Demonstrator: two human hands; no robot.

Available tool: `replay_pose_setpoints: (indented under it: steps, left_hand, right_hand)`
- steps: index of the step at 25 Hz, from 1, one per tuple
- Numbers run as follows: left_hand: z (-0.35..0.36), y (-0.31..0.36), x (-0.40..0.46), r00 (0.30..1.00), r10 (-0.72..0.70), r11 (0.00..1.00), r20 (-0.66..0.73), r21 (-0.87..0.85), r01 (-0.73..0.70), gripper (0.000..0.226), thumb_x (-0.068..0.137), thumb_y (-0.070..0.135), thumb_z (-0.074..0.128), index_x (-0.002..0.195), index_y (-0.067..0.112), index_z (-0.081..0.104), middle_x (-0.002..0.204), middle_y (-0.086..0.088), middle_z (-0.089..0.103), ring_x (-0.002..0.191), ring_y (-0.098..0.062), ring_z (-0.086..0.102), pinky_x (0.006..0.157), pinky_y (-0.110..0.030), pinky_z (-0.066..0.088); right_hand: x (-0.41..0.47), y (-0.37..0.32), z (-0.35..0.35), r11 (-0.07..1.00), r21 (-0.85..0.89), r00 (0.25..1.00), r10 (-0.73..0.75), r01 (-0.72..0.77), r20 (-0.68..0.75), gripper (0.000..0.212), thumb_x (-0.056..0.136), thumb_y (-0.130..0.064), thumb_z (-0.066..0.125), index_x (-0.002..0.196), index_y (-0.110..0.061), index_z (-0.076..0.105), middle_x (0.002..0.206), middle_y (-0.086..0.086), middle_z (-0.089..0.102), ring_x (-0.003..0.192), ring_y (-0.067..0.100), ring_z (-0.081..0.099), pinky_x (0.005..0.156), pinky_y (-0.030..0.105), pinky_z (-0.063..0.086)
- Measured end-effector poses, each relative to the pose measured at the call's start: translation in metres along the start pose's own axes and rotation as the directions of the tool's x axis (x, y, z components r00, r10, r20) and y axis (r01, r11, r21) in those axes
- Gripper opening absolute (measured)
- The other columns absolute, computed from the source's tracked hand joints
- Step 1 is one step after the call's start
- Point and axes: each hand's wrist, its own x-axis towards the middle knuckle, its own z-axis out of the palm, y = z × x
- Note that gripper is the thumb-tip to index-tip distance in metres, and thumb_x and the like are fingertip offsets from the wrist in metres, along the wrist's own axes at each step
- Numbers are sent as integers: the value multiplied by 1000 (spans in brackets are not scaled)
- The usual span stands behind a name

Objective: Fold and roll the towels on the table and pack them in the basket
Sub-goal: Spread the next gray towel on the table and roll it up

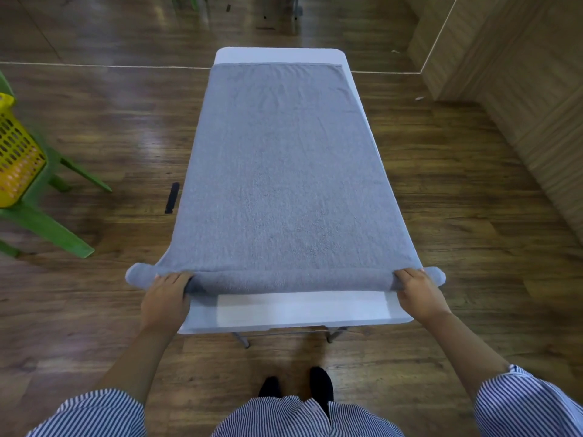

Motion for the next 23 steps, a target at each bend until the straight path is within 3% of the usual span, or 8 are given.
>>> replay_pose_setpoints:
  steps: [2,5,8,12,14,15,18,23]
  left_hand:
    - [-4,1,-4,1000,3,1000,-7,24,-3,31,69,13,52,93,5,70,83,-11,70,75,-34,64,68,-47,53]
    - [-6,-5,-7,999,38,998,-13,60,-37,42,68,30,34,78,11,70,64,-1,65,61,-27,62,64,-39,47]
    - [-8,-7,-6,998,52,998,-44,37,-50,41,68,31,35,83,12,67,72,2,65,66,-23,61,66,-38,45]
    - [-10,1,-8,986,79,997,-149,-11,-82,28,69,16,45,87,6,63,83,-4,61,70,-24,57,59,-32,42]
    - [-8,2,-10,989,74,997,-127,-6,-75,27,71,17,46,87,7,65,82,-3,62,71,-25,58,62,-34,44]
    - [-7,1,-11,993,64,998,-97,8,-63,28,69,19,50,90,8,66,84,-3,64,75,-26,60,69,-38,48]
    - [-3,0,-11,998,54,992,-17,114,-51,38,60,17,62,97,8,66,91,-6,67,83,-31,64,90,-55,46]
    - [-9,4,-20,994,85,959,-64,277,-65,37,72,26,41,90,11,69,79,-5,66,69,-27,63,67,-39,31]
  right_hand:
    - [1,0,-5,1000,-3,1000,18,-18,15,31,75,3,55,103,0,67,90,16,68,85,37,59,86,46,48]
    - [-3,7,-9,999,-34,997,-8,11,80,36,77,-10,46,104,-4,69,84,11,68,83,32,61,95,43,43]
    - [-2,13,-8,999,-38,999,-23,25,32,41,71,-16,44,104,-10,69,86,7,67,82,30,60,94,44,43]
    - [2,15,-4,997,-9,990,-76,76,-120,29,62,11,65,88,-3,64,86,11,62,67,34,57,65,41,49]
    - [2,15,-1,995,-9,985,-102,102,-140,28,66,11,64,91,-2,67,89,12,66,73,36,60,71,44,51]
    - [2,15,2,995,-5,985,-104,104,-138,32,68,8,65,98,-1,67,95,13,67,83,35,62,81,48,51]
    - [1,15,9,996,-15,993,-89,88,-74,50,64,8,68,113,0,63,109,14,64,103,33,59,104,54,35]
    - [4,14,9,984,-101,980,-161,150,-113,53,51,21,65,97,-4,69,89,9,69,84,32,65,90,48,48]
